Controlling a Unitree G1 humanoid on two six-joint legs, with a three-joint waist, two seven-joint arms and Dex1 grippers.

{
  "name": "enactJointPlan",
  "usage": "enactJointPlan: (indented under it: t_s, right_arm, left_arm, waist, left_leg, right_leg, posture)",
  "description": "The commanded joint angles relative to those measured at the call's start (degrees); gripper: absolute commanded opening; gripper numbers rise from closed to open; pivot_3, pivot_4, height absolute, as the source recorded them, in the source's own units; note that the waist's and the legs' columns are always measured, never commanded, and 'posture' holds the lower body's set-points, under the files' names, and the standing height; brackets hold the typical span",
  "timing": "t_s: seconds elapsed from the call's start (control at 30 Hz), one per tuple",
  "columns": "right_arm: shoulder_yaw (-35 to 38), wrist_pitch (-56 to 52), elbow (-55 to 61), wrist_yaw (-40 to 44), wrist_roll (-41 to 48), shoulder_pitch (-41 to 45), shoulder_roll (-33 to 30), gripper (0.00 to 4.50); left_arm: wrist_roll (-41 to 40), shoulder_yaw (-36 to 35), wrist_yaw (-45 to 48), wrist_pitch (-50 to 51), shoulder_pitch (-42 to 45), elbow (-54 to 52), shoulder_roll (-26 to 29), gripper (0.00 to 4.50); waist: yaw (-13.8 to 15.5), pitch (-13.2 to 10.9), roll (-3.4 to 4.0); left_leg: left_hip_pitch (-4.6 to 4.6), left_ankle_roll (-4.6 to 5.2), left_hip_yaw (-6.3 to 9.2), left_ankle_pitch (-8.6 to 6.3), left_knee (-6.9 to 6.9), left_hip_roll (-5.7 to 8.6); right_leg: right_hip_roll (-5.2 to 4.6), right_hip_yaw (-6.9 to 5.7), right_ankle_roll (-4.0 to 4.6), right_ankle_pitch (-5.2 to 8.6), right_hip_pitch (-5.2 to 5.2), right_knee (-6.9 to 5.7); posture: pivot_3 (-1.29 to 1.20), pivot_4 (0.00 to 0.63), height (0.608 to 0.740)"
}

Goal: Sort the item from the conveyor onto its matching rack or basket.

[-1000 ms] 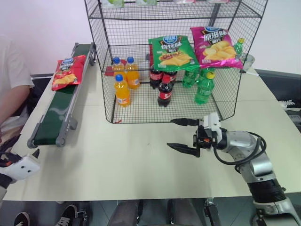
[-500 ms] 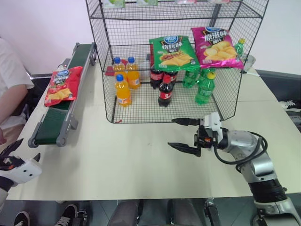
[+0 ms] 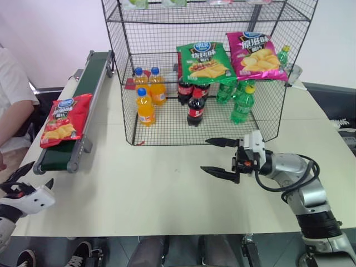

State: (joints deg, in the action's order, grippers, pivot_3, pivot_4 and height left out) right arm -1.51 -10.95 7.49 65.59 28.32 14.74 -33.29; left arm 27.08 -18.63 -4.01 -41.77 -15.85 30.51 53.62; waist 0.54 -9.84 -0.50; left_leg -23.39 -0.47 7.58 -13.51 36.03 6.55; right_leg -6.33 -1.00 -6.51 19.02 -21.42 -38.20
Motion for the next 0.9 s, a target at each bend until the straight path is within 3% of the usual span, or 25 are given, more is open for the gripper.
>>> enactJointPlan:
  t_s: [0.03, 0.6, 0.7, 0.9]
  right_arm:
    - [1.38, 0.16, 1.96, 0.01, 0.76, 0.12, -0.69, 4.5]
    - [2.43, -0.4, 3.13, -1.56, 0.89, -0.41, -2.46, 4.5]
    - [2.99, -0.47, 2.89, -1.59, 0.95, -0.3, -2.8, 4.5]
    - [4.19, -0.17, 1.89, -1.32, 0.75, -0.92, -3.25, 4.5]
  left_arm:
    - [-0.07, 0.37, -1.26, -0.11, 0.36, 0.32, 1.27, 4.29]
    - [0.89, 5.74, -3.84, -0.9, 6.21, 4.97, 2.88, 4.29]
    - [-0.97, 5.95, -2.67, -1.7, 6.71, 6.01, 3.16, 3.52]
    - [0.45, 6.15, -5.37, -1.7, 6.97, 6.48, 3.09, 0.77]
  waist:
    - [0.0, 0.0, 0.0]
    - [-0.1, 0.01, -0.01]
    - [-0.08, 0.01, -0.02]
    - [0.03, 0.01, -0.02]
  left_leg:
    - [0.0, 0.0, 0.0, 0.0, 0.0, 0.0]
    - [0.0, 0.0, 0.0, 0.0, 0.01, 0.0]
    - [0.0, 0.0, 0.0, 0.01, 0.02, 0.01]
    - [0.0, -0.01, 0.0, 0.01, 0.03, 0.01]
  right_leg:
    - [0.0, 0.0, 0.0, 0.0, 0.0, 0.0]
    - [0.01, 0.0, -0.01, 0.0, 0.0, -0.04]
    - [0.01, 0.0, -0.01, 0.0, 0.0, -0.05]
    - [0.01, 0.0, -0.01, 0.0, 0.0, -0.06]
  posture:
    - [0.0, 0.15, 0.74]
    - [0.0, 0.15, 0.74]
    - [0.0, 0.15, 0.74]
    - [0.0, 0.15, 0.74]
